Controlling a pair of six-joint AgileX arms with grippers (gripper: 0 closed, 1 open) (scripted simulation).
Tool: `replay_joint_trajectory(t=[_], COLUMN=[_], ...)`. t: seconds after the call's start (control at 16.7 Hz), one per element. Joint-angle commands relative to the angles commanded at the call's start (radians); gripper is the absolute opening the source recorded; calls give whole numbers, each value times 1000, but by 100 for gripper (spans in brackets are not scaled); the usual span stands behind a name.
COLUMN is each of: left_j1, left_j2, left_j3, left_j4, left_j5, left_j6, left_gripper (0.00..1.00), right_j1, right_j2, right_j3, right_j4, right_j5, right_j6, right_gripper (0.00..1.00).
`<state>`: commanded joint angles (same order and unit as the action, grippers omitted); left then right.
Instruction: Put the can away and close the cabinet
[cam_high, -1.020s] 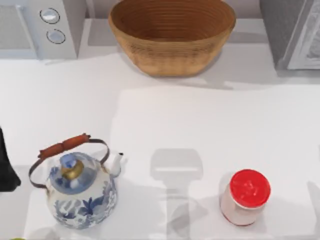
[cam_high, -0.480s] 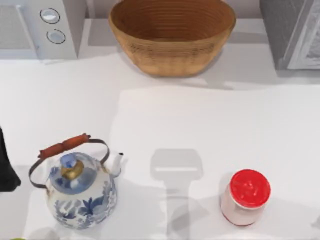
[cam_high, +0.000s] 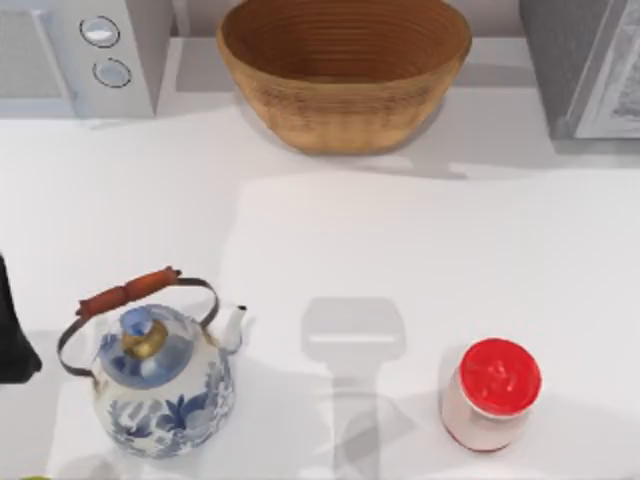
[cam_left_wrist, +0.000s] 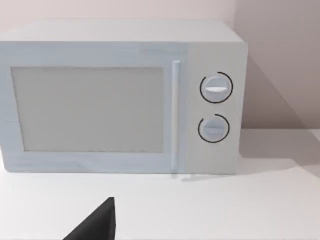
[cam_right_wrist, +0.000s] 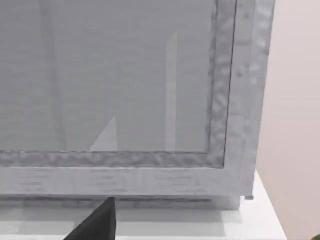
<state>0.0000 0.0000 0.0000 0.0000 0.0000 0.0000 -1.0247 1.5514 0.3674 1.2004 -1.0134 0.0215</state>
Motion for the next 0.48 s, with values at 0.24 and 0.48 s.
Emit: replay_joint_trajectory(t=[0.24, 0.48], left_j1=[0, 0], left_j2=[0, 0], left_j3=[0, 0], left_j4=[0, 0], left_j5=[0, 0], left_j6=[0, 0], left_gripper=[100, 100], right_j1=[5, 6], right_j2=[-6, -20], right_j3=[28, 199], right_j4=[-36, -228], right_j5=[-1, -16], right_j6=[0, 0], right_gripper=[100, 100])
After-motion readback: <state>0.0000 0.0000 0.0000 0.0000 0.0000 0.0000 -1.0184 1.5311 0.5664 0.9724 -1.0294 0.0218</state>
